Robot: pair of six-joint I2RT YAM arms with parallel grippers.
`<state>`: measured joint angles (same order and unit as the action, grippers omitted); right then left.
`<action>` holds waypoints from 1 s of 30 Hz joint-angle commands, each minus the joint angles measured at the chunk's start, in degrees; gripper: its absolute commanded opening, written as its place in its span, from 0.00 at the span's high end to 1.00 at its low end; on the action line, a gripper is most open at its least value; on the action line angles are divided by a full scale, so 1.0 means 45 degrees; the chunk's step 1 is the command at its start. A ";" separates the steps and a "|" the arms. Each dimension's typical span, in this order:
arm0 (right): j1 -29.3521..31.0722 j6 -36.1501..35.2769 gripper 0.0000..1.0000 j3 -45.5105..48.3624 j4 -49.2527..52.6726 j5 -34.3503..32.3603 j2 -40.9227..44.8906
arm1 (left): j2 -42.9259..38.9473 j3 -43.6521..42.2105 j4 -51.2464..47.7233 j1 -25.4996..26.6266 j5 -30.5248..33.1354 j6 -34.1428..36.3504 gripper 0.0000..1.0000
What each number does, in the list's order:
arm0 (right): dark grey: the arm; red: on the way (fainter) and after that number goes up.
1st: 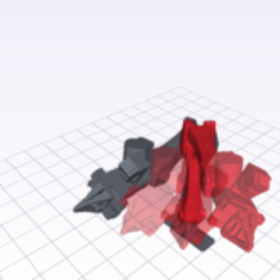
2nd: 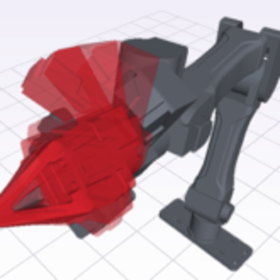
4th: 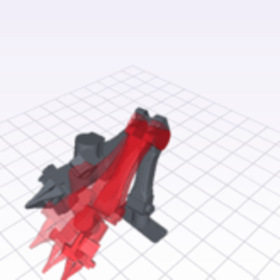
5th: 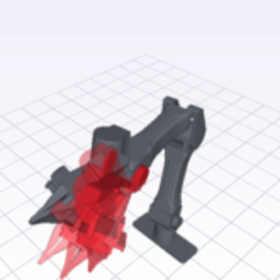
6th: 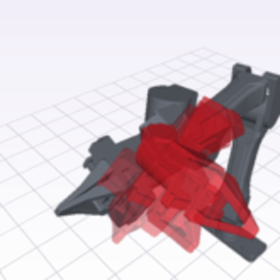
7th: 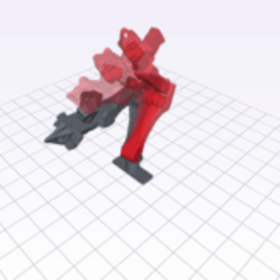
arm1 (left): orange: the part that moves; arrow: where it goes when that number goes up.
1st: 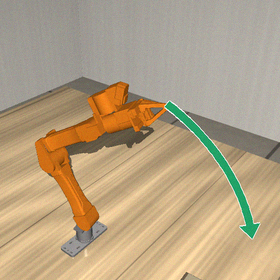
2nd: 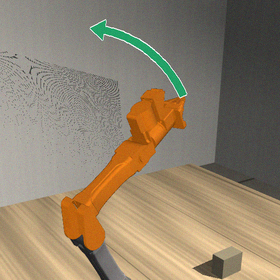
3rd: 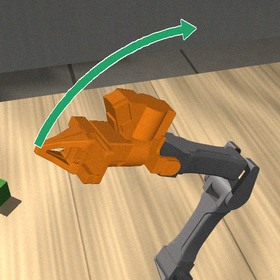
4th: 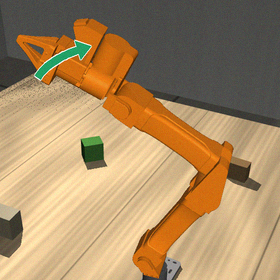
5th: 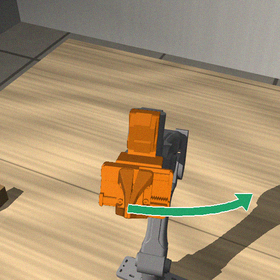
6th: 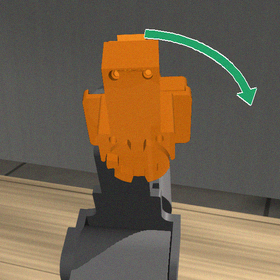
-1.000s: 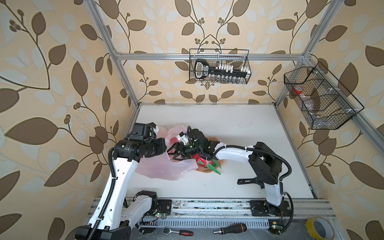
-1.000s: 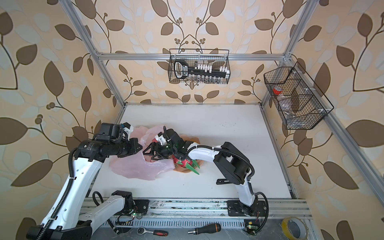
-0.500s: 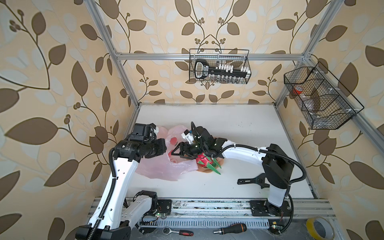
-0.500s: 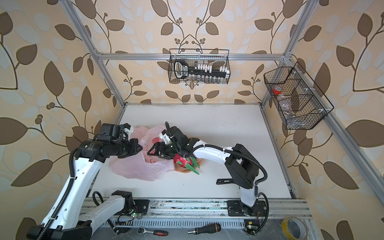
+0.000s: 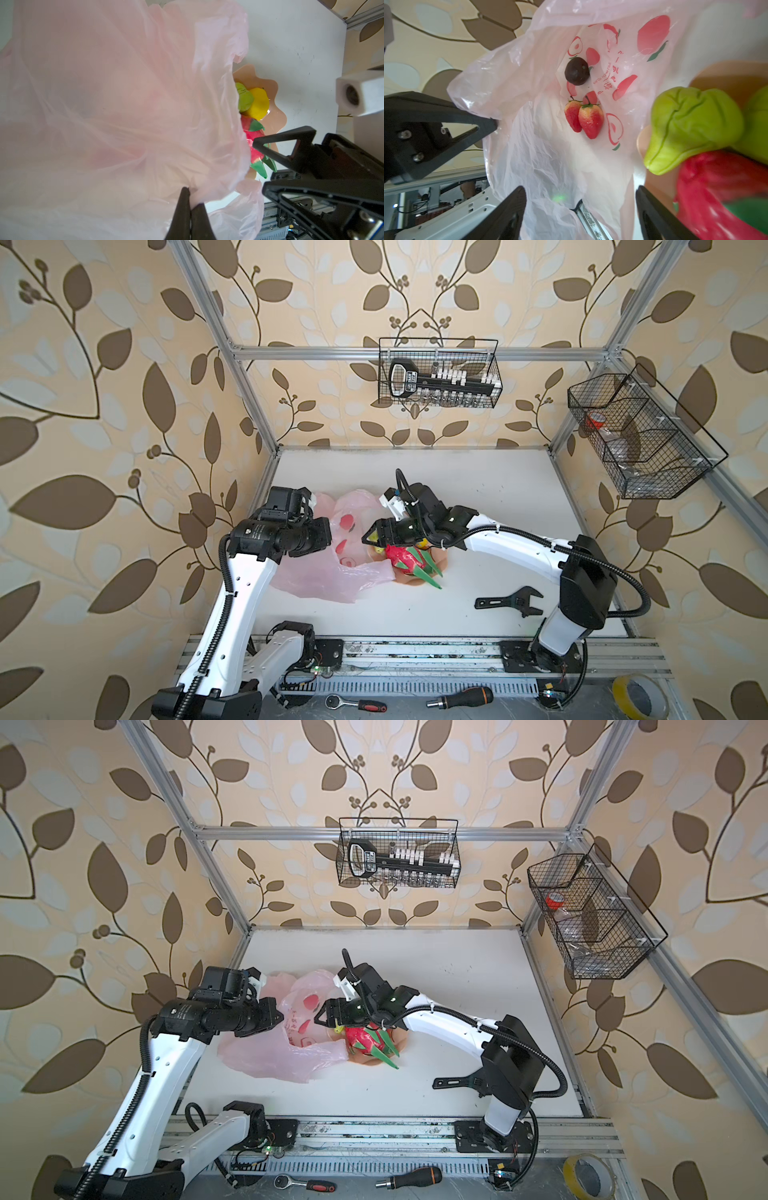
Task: Place the fruits into the plastic bag
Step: 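Withdraw the right gripper from the bag over the fruit plate, then lower the right gripper onto the green pear and close on it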
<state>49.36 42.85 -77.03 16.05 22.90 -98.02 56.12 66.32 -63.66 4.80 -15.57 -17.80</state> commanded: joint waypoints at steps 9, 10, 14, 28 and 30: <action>-0.0257 -0.5525 0.13 -0.2805 0.4459 -0.3779 -0.1238 | -0.0107 0.0231 -0.0356 -0.0055 0.0054 0.0088 1.00; -0.0247 -0.5664 0.13 -0.2884 0.4460 -0.3846 -0.1351 | -0.0112 0.0222 -0.0365 -0.0062 0.0059 0.0084 1.00; -0.0161 -0.6220 0.12 -0.3387 0.4687 -0.4308 -0.1986 | -0.0154 0.0169 -0.0364 -0.0064 0.0027 0.0075 1.00; 0.0340 -0.7414 0.11 -0.5337 0.4867 -0.5051 -0.4213 | -0.0098 0.0173 -0.0412 -0.0070 -0.0099 0.0053 1.00; 0.0329 -0.7515 0.11 -0.5558 0.4870 -0.5051 -0.4449 | -0.0098 0.0183 -0.0424 -0.0065 -0.0094 0.0052 1.00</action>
<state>50.76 11.79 -99.90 36.49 1.30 -116.05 56.14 66.32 -64.60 4.80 -15.62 -17.80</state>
